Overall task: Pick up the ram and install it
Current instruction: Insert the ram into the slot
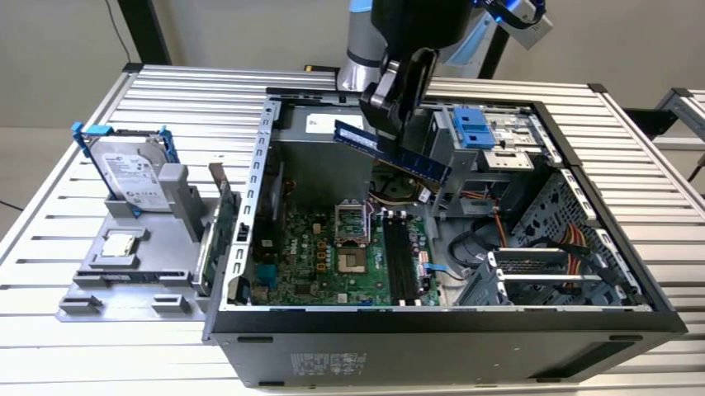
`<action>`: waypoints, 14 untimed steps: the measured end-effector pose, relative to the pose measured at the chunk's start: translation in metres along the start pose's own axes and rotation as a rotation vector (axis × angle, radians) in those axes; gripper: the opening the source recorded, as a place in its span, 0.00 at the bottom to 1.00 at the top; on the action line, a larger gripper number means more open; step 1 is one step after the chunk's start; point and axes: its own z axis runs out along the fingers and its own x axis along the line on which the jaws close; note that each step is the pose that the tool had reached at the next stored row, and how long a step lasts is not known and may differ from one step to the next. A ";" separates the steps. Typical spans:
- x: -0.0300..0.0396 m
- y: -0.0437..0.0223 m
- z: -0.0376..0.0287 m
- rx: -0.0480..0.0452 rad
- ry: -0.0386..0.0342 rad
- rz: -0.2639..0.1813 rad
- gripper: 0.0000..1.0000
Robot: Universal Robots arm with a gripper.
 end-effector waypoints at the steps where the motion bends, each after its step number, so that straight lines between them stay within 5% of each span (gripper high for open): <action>1: 0.0000 0.0000 0.0000 -0.0001 -0.0001 0.006 0.00; 14: 0.0000 0.0000 0.0000 -0.0016 -0.0013 0.093 0.00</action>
